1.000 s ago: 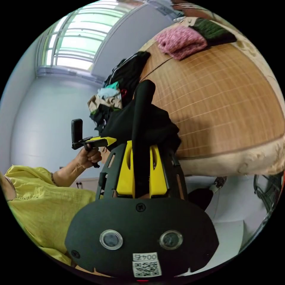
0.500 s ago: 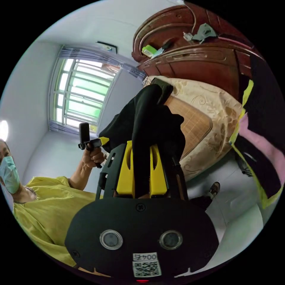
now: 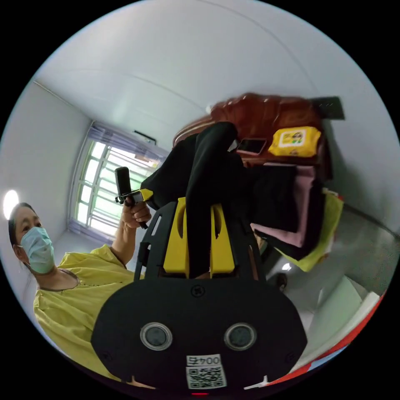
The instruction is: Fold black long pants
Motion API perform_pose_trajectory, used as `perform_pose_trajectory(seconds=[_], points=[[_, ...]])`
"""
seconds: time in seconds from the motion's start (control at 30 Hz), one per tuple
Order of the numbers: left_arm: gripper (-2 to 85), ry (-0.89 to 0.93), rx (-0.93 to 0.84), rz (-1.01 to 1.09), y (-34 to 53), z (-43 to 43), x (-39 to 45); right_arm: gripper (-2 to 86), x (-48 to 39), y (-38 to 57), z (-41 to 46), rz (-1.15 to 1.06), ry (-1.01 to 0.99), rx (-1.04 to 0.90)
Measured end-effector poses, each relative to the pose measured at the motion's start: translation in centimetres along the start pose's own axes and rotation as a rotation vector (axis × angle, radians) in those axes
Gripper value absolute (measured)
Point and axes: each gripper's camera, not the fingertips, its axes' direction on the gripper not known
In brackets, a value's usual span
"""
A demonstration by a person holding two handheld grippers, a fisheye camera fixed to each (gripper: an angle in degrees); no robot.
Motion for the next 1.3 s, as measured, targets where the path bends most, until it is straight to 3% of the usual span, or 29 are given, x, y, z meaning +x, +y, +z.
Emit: perform_pose_trajectory(seconds=[0.13, 0.23, 0.47, 0.6, 0.73, 0.87, 0.97, 1.07, 1.13, 1.3], points=[[5.8, 0.014, -0.055, 0.061, -9.3, 3.1, -0.2, 8.3, 2.1, -2.6, -6.6, 0.03, 0.121, 0.082], [5.9, -0.025, -0.099, 0.016, -13.0, 5.4, -4.3, 8.4, 5.9, -4.3, -6.5, 0.069, 0.216, 0.092], [5.8, -0.095, -0.178, -0.252, -11.8, 9.1, -17.5, 8.8, 17.6, -6.4, 2.9, 0.313, 0.26, -0.027], [5.7, -0.027, -0.133, -0.316, -10.9, 8.1, -21.0, 9.1, 18.0, -7.3, 3.0, 0.338, 0.24, 0.014], [4.5, -0.02, -0.164, -0.293, -11.7, 6.7, -21.7, 9.7, 17.5, -8.5, 2.1, 0.4, 0.328, -0.037], [3.0, -0.049, -0.11, -0.341, -9.9, 3.9, -22.5, 10.7, 14.7, -7.6, 0.7, 0.463, 0.475, 0.062], [2.6, -0.186, 0.067, -0.316, -7.7, 0.3, -19.9, 10.2, 8.7, -6.9, -0.2, 0.32, 0.739, 0.227], [2.4, -0.185, 0.263, -0.167, -6.2, -0.6, -15.1, 9.5, 3.0, -7.5, 1.6, 0.05, 0.822, 0.358], [2.3, -0.225, 0.268, -0.086, -6.2, 2.2, -12.5, 9.3, 2.6, -9.0, 4.0, -0.006, 0.826, 0.304], [2.1, -0.336, 0.213, -0.154, -3.9, 8.7, -13.3, 8.7, 4.8, -10.5, 10.2, -0.016, 0.785, 0.17]])
